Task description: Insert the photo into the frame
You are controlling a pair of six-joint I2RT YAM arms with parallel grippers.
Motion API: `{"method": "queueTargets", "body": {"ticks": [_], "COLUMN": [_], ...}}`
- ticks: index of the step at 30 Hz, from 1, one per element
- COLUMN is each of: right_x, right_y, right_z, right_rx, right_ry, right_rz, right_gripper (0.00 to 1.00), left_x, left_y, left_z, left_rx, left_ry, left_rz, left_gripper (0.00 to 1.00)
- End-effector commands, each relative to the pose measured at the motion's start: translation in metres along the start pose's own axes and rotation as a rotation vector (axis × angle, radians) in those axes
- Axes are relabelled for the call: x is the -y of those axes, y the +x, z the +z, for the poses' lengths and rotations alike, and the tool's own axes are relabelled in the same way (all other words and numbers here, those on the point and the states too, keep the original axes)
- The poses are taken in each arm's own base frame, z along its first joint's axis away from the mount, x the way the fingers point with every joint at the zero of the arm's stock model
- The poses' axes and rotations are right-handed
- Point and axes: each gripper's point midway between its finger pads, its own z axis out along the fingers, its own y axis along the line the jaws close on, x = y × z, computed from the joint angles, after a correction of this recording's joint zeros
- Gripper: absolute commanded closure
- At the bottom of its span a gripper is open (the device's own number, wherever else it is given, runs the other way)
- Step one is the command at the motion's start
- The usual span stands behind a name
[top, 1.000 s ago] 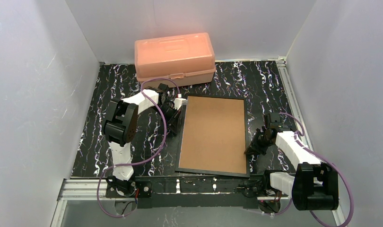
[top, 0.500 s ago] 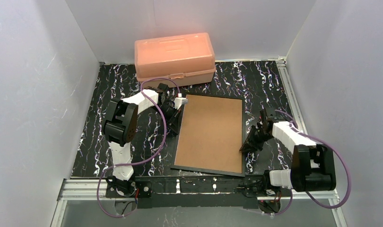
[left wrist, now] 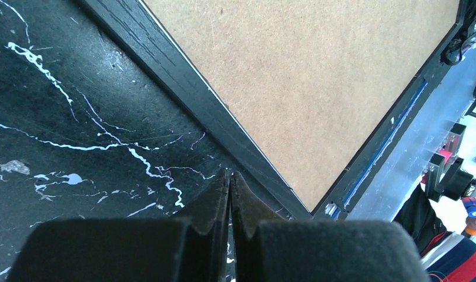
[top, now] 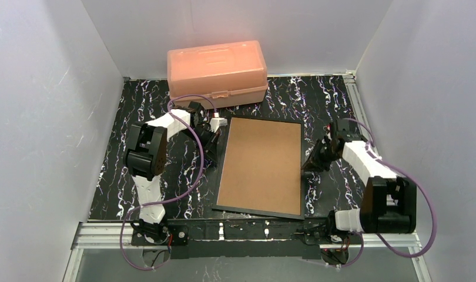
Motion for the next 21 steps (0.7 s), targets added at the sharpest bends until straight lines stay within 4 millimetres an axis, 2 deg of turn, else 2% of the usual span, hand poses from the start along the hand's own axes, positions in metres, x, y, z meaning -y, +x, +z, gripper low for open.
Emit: {"method": "queueTargets", "body": {"ticks": [1,4,7,11,21], "right_x": [0.023,0.035,0.039,0.042,0.047], "right_y": [0.032,0.056,0.067,0.075,0.077], "right_z": [0.003,0.008,0.011,0.015,0.022], "right_rx": [-0.018,-0.075,-0.095,-0.112,-0.114], "right_ry": [0.012,0.022,0.016,0.012,0.017], "right_rz": [0.051,0.077,0.087,0.098,0.110], "right_gripper": [0.78,0.79,0.78,0.78,0.78], "left_x": [0.014,0.012,0.010,0.010,0.008], "left_y": [-0.008,-0.005,-0.003,0.000,0.004], "left_z": [-0.008,-0.006,-0.003,0.001,0.012], "left_rx": [0.025,0.017,0.008,-0.005,-0.035], "left_ry": [0.045,0.045,0.042,0.048,0.049], "left_rz": [0.018,0.012,0.010,0.008,0.009], "left_gripper": [1.00,1.00,1.00,1.00,1.00]}}
